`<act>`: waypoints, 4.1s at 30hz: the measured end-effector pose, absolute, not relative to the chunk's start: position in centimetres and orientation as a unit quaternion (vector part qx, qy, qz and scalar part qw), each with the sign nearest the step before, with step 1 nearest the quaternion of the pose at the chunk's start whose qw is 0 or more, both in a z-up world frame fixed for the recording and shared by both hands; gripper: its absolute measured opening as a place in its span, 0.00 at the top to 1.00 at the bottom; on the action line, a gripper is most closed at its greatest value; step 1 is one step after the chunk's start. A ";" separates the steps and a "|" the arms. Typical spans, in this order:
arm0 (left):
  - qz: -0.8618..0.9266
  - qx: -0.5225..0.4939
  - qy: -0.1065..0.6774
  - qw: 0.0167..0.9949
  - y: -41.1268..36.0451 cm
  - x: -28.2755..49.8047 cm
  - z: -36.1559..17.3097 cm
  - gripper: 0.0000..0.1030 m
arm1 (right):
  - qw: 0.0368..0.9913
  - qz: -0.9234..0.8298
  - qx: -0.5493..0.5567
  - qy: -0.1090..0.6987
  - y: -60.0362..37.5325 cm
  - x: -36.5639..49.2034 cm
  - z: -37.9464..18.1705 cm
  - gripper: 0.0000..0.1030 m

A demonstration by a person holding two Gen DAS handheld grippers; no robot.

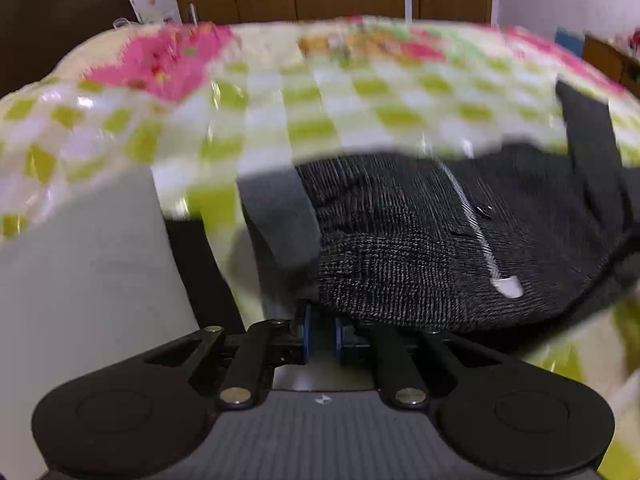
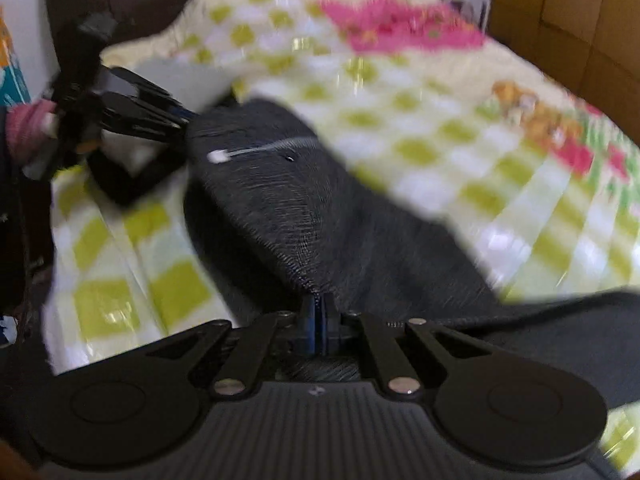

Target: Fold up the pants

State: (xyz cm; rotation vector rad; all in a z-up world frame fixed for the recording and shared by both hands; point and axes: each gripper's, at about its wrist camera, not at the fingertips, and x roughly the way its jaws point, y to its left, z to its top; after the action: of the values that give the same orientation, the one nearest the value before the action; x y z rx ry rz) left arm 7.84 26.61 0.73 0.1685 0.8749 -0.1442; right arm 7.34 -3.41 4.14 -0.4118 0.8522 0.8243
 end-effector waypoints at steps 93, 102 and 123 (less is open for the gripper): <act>-0.356 0.150 0.391 0.836 -9.1 8.9 0.8 0.59 | 0.854 -0.009 0.304 0.422 -43.9 18.9 -1.2 0.65; -0.346 0.141 0.380 0.846 -9.1 9.8 2.1 0.59 | 0.862 0.036 0.351 0.364 -43.6 20.0 4.3 0.96; -0.362 0.177 0.380 0.833 -13.6 8.6 0.1 0.55 | 0.814 -0.143 0.512 0.235 -55.2 0.2 -2.4 0.94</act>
State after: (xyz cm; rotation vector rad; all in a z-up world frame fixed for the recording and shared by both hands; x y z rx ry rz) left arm 8.62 -13.60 0.09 0.3754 0.8048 -0.7675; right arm 0.16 -55.18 -2.44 1.0922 0.5023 -0.3044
